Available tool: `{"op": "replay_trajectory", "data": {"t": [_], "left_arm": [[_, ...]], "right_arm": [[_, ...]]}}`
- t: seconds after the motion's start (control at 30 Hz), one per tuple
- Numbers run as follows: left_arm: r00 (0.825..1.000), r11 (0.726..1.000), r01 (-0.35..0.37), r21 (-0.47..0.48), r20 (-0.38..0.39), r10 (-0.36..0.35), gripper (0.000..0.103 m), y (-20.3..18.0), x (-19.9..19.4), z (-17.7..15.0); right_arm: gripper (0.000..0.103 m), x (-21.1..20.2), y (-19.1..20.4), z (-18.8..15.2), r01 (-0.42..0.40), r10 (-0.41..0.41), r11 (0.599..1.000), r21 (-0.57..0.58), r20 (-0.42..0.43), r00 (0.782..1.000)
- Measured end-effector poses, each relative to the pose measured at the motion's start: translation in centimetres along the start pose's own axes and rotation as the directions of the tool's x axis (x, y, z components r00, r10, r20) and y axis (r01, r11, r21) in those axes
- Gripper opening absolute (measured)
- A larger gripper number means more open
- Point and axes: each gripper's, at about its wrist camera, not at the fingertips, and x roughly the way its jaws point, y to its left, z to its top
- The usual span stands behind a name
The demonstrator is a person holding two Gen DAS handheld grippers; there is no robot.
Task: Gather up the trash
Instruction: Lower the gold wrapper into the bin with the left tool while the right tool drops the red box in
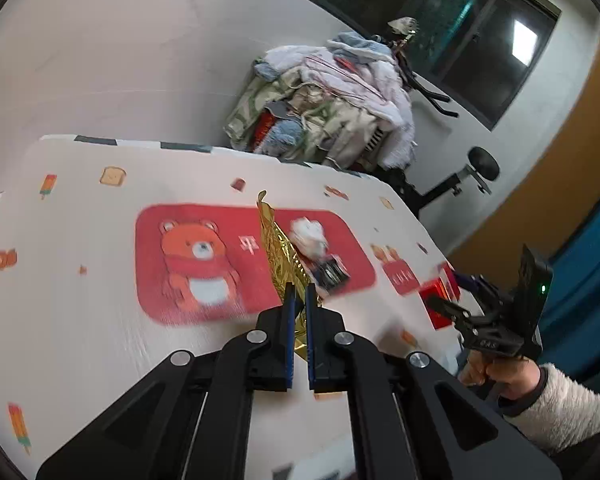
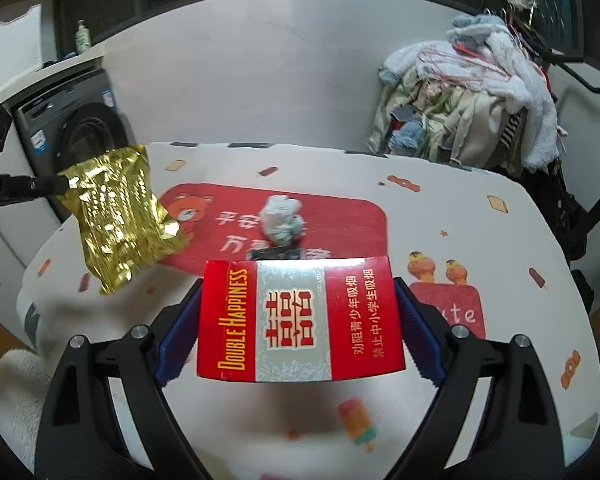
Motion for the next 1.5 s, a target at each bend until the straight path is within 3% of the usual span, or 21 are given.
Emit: {"op": "replay_trajectory", "data": {"t": [0.2, 0.5, 0.7, 0.93, 1.3, 1.33, 1.37, 1.4, 1.47, 1.5], "left_arm": [[0.999, 0.999, 0.017, 0.034, -0.027, -0.016, 0.005, -2.7, -2.3, -3.9], [0.992, 0.987, 0.103, 0.126, -0.087, -0.092, 0.005, -6.6, -4.7, -10.1], [0.960, 0.947, 0.230, 0.223, -0.212, -0.183, 0.005, -8.4, -4.6, -14.8], [0.920, 0.926, 0.249, 0.286, -0.370, -0.133, 0.005, -8.0, -1.2, -19.8], [0.900, 0.914, 0.223, 0.340, -0.431, -0.060, 0.008, -8.5, 3.3, -23.8], [0.906, 0.917, 0.208, 0.341, -0.421, -0.049, 0.010, -8.5, 3.5, -23.9], [0.913, 0.921, 0.196, 0.337, -0.405, -0.046, 0.018, -8.4, 3.5, -23.8], [0.920, 0.924, 0.188, 0.331, -0.390, -0.047, 0.037, -8.3, 3.4, -23.7], [0.942, 0.934, 0.163, 0.317, -0.332, -0.051, 0.058, -8.2, 2.5, -23.1], [0.953, 0.939, 0.150, 0.308, -0.298, -0.055, 0.061, -8.2, 1.9, -22.7]], "right_arm": [[0.088, -3.5, 2.4, -1.2, -0.008, 0.009, 1.000, -0.022, 0.026, 1.000], [0.088, -7.3, 4.7, -3.7, -0.024, 0.025, 0.999, -0.030, 0.051, 0.998], [0.088, -8.2, 4.9, -5.6, -0.035, 0.035, 0.999, 0.005, 0.043, 0.998], [0.088, -8.0, 4.2, -7.5, -0.032, 0.032, 0.998, 0.047, 0.015, 0.999], [0.088, -6.3, 4.2, -10.0, -0.037, 0.040, 0.997, 0.073, -0.042, 0.998], [0.088, -6.2, 4.2, -10.3, -0.038, 0.042, 0.996, 0.076, -0.047, 0.998], [0.088, -6.1, 4.3, -10.6, -0.039, 0.043, 0.996, 0.077, -0.050, 0.998], [0.088, -6.1, 4.4, -10.8, -0.040, 0.044, 0.996, 0.076, -0.052, 0.998], [0.088, -6.0, 4.6, -11.2, -0.043, 0.047, 0.996, 0.075, -0.055, 0.997], [0.088, -6.1, 4.7, -11.4, -0.043, 0.048, 0.996, 0.073, -0.055, 0.997]]}}
